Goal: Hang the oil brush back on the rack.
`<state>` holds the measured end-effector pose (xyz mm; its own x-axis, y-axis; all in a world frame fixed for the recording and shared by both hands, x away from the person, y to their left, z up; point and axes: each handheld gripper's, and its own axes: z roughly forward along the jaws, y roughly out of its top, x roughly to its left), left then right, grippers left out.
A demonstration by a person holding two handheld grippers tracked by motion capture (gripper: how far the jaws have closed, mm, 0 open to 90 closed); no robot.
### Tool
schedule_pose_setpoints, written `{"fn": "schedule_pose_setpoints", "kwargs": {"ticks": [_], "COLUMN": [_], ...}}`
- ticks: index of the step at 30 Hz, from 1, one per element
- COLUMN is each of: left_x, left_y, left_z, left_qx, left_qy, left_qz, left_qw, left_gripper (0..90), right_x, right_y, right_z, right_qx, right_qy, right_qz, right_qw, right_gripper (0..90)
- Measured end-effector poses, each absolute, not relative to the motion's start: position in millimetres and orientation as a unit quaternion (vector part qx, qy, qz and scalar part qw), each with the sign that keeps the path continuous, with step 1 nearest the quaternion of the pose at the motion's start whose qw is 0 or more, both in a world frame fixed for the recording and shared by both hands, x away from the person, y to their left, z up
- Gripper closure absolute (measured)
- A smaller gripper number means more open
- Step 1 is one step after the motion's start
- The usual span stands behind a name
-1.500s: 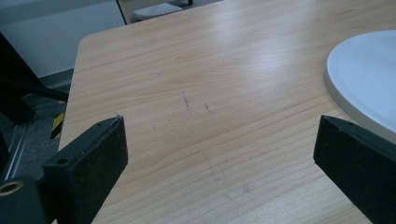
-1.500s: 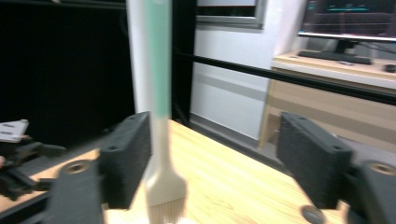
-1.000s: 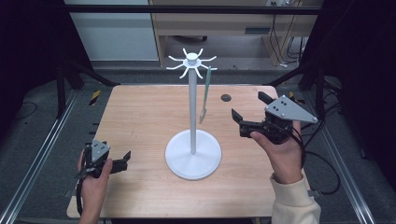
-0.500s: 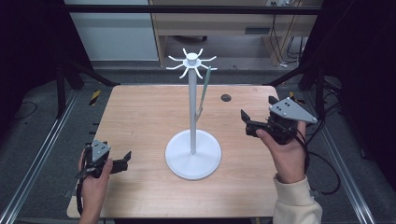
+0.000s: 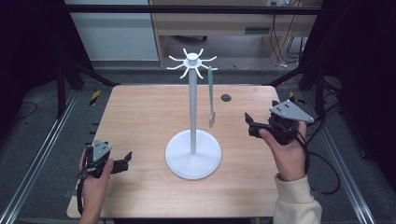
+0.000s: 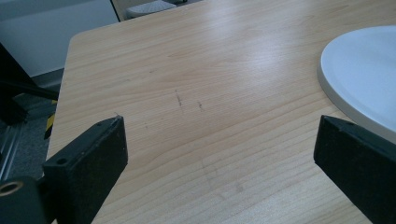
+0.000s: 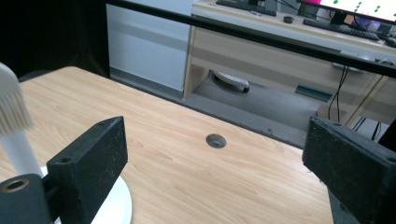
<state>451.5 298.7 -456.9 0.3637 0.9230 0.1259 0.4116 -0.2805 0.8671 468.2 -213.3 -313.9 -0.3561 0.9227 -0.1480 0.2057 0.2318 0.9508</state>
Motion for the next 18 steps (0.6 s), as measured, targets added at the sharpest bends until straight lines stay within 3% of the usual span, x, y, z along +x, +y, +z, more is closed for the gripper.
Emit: {"fn": "schedule_pose_setpoints", "kwargs": {"ticks": [18], "left_x": [451.7], "left_y": [297.4], "left_z": [-457.2], "left_qx": [0.731], "left_qy": [0.456], "left_qz": [0.329], "left_qw": [0.387], "left_gripper": [2.5], "right_x": [490.7], "right_y": [-232.7], "right_z": [-357.5], "right_qx": [0.460], "right_qy": [0.692], "right_qz": [0.424], "right_qw": [0.359], "right_gripper": [7.2]}}
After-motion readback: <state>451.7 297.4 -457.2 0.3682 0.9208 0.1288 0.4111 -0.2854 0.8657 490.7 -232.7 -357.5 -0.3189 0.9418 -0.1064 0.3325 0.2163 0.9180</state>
